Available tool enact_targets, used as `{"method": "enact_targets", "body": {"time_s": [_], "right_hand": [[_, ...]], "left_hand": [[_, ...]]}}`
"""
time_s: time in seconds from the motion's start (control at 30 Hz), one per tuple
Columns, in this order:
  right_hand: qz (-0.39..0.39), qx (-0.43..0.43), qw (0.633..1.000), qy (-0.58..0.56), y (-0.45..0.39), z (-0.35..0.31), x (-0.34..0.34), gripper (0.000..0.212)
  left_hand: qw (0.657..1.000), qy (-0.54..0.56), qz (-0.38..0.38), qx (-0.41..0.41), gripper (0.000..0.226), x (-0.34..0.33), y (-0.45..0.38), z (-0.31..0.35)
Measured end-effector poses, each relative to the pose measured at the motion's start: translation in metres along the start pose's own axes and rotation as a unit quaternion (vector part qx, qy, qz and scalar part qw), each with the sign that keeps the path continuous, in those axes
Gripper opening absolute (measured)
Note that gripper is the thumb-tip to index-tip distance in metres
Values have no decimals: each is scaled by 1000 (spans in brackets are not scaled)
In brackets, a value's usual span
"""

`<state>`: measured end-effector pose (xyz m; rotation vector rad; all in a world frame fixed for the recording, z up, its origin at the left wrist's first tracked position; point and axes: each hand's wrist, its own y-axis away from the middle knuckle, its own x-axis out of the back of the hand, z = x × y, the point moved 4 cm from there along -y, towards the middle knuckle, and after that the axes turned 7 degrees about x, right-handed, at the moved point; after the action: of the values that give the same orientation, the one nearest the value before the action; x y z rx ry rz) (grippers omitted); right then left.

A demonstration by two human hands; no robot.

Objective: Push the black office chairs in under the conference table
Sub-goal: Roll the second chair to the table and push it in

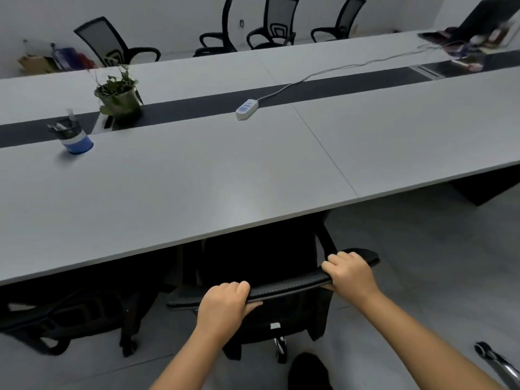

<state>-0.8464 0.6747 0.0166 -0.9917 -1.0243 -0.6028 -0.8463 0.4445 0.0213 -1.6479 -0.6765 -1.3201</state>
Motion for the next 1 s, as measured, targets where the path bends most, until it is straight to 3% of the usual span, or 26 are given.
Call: {"method": "enact_targets", "body": {"time_s": [0.13,0.37,0.5,0.57,0.7,0.8,0.87,0.93,1.0], "right_hand": [[19,33,999,-14,-23,49,-14,36],[22,36,997,-65,-64,100,-39,46],[77,57,994,-56,-77,100,-53,33],[98,65,992,-50,-76,97,-57,41],[111,55,990,-66,-80,97,-51,56],[94,40,992,-70,-80,96,-50,44],[86,31,993,-71,-79,97,-52,49],[54,16,996,-65,-77,98,-51,50],[25,0,997,-77,-76,97,-47,35]], "left_hand": [[1000,-20,-1,20,50,-7,-39,19],[999,-38,-15,30,48,-22,-109,19],[999,-30,8,16,52,-34,-126,-6],[999,-14,42,6,69,-38,-122,-13],[998,-17,62,1,73,-35,-125,-11],[999,-9,36,12,74,-32,-126,-10],[1000,-8,9,12,75,-33,-124,-8],[998,5,-55,23,74,-35,-122,-8],[992,18,-116,38,69,-34,-124,-8]]}}
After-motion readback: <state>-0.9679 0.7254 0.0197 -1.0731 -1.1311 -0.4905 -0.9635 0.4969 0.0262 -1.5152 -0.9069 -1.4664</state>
